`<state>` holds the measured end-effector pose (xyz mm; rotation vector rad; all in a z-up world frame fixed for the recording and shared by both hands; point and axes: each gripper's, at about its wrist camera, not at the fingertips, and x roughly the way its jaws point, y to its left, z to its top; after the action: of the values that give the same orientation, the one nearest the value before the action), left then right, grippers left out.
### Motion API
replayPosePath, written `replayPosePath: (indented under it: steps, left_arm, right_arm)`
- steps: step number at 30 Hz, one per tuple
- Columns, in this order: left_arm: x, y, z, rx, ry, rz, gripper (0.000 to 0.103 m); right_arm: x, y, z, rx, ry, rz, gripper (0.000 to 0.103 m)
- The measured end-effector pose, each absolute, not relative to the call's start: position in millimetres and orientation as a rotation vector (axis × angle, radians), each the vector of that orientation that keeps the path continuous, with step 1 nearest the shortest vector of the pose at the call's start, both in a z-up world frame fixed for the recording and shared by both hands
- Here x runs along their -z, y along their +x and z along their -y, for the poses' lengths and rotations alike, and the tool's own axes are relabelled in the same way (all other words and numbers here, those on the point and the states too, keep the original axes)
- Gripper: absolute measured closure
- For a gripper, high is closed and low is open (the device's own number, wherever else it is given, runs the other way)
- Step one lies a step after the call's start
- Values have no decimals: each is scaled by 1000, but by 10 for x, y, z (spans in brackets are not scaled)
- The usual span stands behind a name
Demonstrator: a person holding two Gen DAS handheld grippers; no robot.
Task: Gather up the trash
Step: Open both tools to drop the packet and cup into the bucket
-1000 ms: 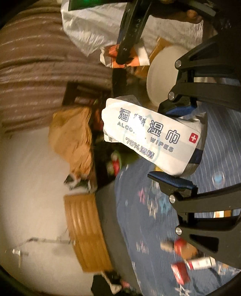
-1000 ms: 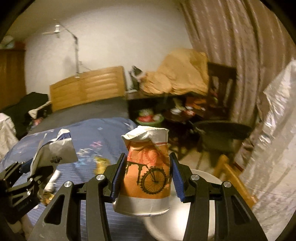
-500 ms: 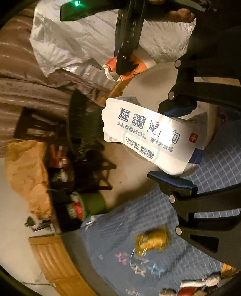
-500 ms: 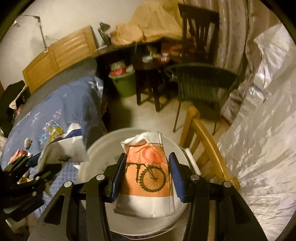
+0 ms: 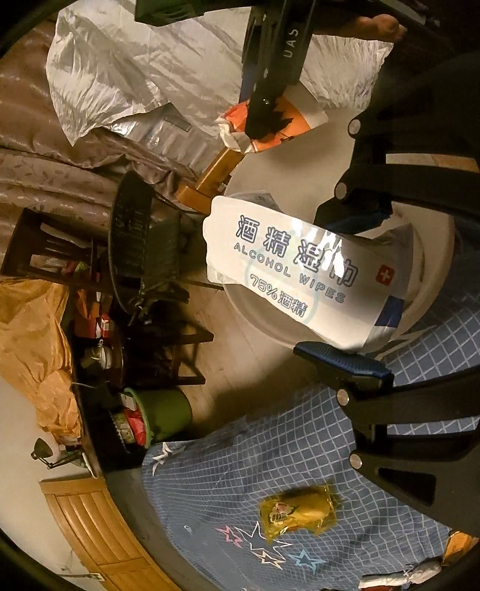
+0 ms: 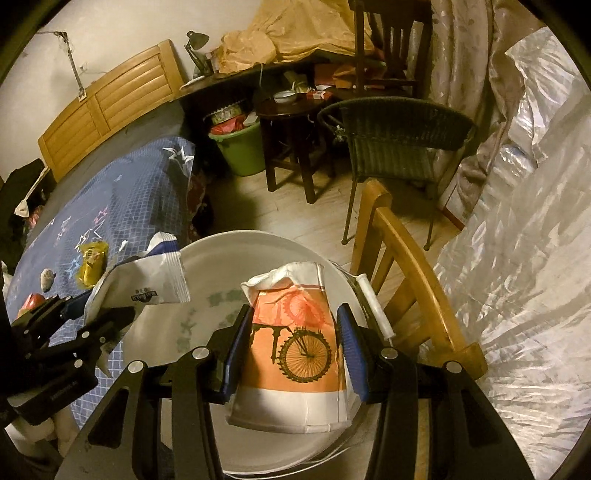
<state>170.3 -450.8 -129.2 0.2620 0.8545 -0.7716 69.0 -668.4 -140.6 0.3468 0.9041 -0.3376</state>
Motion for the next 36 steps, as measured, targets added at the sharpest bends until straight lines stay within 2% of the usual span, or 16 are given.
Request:
replayPosePath:
  steps: [13,14,15,16,17,29,36]
  left_arm:
    - [1288,1800,4468,731,259,-846,50]
    - [1288,1794,4471,733,261,-844,47]
    - [1282,1787,4475,736,259,-841,38]
    - [1267,1785,4473,737,257,-837,31]
    - [1251,1780,4462,735,255,-829,23]
    - [1116,1719,4163,732,224,-795,21]
    - [1194,1576,3178,718,200,-787,21]
  right_arm:
    - [1436,615,6714,347,348,-889,55]
    - [1425,608,6717,349,346,-883,52]
    - [1418,605,6715,346,350,-876,45]
    - [1415,595,6724,344,360,-866,27]
    - [1411,577,6725,340,369,-855,24]
    - [1245,411,6540,316,382,-789,24]
    - [1019,249,5711,165,243,-692,24]
